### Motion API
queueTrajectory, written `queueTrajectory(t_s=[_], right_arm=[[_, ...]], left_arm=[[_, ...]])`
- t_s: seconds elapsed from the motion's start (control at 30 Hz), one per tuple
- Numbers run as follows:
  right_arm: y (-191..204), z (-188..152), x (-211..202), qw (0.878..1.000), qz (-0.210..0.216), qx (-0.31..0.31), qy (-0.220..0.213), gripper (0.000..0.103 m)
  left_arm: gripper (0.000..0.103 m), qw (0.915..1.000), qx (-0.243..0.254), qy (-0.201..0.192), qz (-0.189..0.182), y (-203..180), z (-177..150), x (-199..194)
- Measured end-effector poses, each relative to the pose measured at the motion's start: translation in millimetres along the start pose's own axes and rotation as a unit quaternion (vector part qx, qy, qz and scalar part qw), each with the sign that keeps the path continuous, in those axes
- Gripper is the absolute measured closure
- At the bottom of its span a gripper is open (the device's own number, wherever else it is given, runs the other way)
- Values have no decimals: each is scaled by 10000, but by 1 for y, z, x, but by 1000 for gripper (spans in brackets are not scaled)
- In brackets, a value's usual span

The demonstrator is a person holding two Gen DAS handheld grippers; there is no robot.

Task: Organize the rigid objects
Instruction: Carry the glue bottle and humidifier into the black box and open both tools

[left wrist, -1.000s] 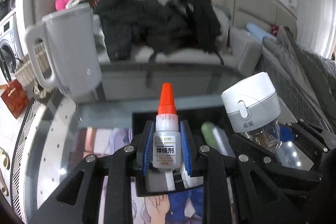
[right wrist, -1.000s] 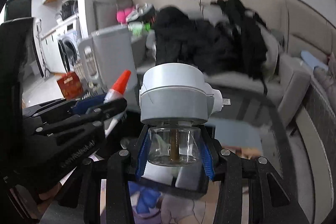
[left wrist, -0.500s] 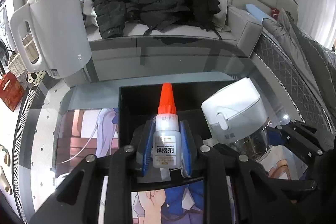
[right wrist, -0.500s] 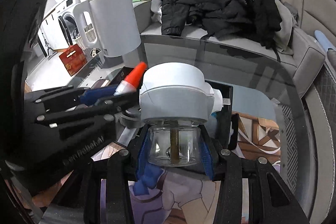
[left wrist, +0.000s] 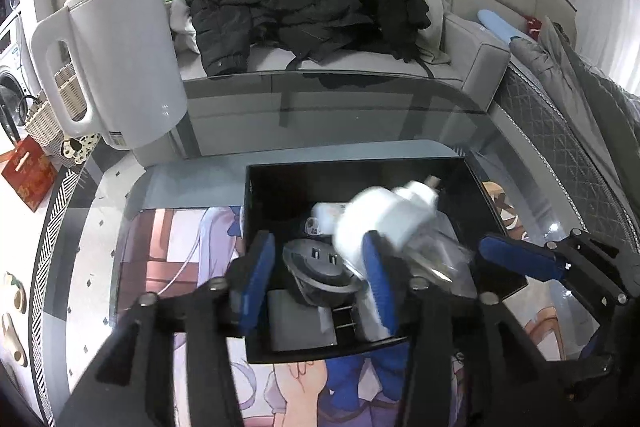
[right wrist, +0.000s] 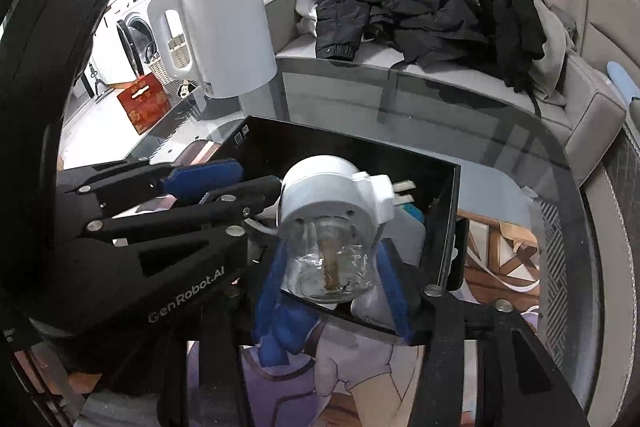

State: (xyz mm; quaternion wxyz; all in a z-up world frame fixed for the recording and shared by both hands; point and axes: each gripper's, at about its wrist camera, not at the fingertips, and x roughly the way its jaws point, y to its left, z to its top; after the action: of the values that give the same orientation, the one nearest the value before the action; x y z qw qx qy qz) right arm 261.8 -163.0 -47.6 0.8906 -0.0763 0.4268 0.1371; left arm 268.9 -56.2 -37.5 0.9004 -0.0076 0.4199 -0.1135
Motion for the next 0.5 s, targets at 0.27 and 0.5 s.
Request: queueTrajectory(t_s=[0.27,0.5], right_arm=[[-5,-1,-18,9998,-70,183,-42,30],[-2,-16,-47,9994,-121,132,-293,13]], left_arm=[[52,9997,-107,-184,143,1,-5,-15],[52,9965,-69,-756,340,-1,-26,-52]])
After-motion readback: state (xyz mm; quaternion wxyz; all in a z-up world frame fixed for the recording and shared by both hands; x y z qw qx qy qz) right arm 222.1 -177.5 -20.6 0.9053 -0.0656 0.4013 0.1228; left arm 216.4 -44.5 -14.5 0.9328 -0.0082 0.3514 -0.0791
